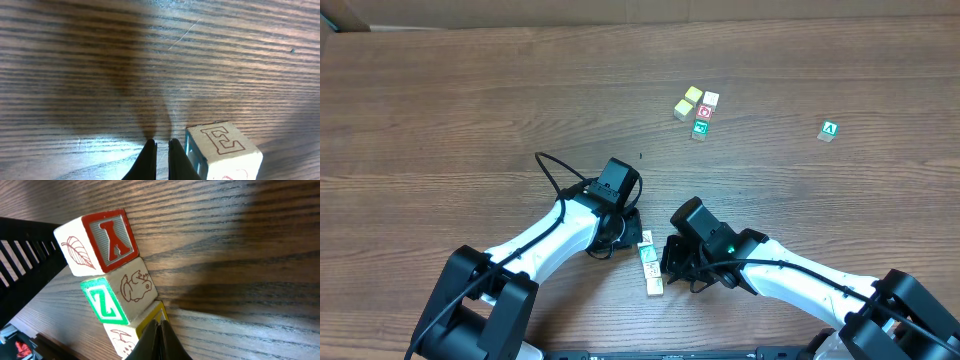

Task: Flip 3 blocks

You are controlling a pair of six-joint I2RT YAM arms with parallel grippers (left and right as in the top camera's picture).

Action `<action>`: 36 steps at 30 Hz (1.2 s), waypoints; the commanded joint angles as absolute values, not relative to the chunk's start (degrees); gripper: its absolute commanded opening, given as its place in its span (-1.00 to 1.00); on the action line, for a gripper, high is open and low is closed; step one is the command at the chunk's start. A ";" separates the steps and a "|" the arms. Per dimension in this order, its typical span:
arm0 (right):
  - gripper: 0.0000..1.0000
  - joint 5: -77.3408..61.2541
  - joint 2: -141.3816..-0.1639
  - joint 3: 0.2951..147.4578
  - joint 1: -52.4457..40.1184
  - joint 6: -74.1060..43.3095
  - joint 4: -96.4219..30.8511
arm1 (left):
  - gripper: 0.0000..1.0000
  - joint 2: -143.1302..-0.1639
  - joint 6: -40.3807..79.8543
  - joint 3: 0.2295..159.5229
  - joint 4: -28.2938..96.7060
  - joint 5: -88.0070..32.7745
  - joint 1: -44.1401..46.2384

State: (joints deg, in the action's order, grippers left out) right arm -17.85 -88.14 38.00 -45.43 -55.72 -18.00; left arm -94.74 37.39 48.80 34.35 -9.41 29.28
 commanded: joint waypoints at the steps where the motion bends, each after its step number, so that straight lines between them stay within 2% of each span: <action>1: -0.92 -18.55 -87.22 37.71 -46.41 -55.96 -17.30 | -0.92 -95.26 37.78 48.69 33.93 -8.84 29.67; 12: -0.92 -12.43 -87.22 37.71 -46.39 -55.88 -19.77 | -0.92 -95.26 37.71 48.69 34.09 -8.56 29.67; 22: -0.92 -18.09 -87.22 37.71 -45.15 -55.75 -23.51 | -0.92 -95.26 35.73 48.69 43.46 -9.82 29.67; 36: -0.92 -24.73 -87.22 37.71 -45.39 -57.08 -22.83 | -0.91 -95.26 35.38 48.53 40.03 -13.19 29.67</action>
